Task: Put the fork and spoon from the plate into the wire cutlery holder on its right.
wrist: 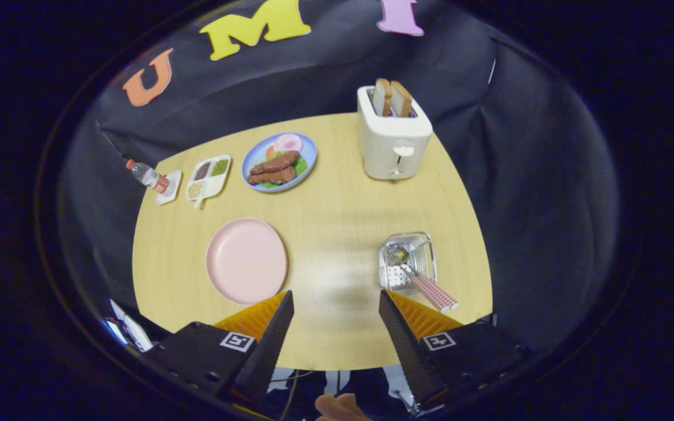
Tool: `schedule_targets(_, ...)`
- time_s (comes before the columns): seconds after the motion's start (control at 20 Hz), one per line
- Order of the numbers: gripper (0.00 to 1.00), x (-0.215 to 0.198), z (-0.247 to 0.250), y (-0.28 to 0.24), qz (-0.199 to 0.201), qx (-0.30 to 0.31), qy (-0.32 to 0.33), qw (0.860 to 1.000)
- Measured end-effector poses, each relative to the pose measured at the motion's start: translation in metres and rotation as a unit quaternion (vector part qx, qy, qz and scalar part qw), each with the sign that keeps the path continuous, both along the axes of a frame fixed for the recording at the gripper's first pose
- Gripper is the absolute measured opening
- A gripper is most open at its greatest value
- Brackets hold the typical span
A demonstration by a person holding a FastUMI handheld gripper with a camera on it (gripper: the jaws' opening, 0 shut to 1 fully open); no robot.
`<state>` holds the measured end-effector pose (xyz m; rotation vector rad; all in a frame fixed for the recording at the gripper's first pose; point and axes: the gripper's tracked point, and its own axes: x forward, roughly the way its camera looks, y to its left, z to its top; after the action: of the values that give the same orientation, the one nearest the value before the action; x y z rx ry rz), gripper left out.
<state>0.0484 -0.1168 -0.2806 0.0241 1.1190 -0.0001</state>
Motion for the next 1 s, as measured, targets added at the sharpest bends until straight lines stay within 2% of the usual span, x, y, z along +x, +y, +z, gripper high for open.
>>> schedule_targets(0.1,0.99,-0.005,0.019,0.019,0.009,-0.016,-0.045,0.999)
schedule_targets(0.25,0.99,-0.007,0.053,0.046,0.015,-0.036,-0.121,0.992)
schedule_targets(0.45,0.98,-0.01,0.102,0.082,0.002,-0.024,-0.227,0.974)
schedule_targets(0.55,0.96,-0.011,0.131,0.092,0.005,-0.03,-0.29,0.956)
schedule_targets(0.7,0.96,-0.018,0.174,0.101,0.002,-0.055,-0.38,0.923)
schedule_targets(1.0,0.96,-0.055,0.219,0.126,0.012,-0.046,-0.486,0.873)
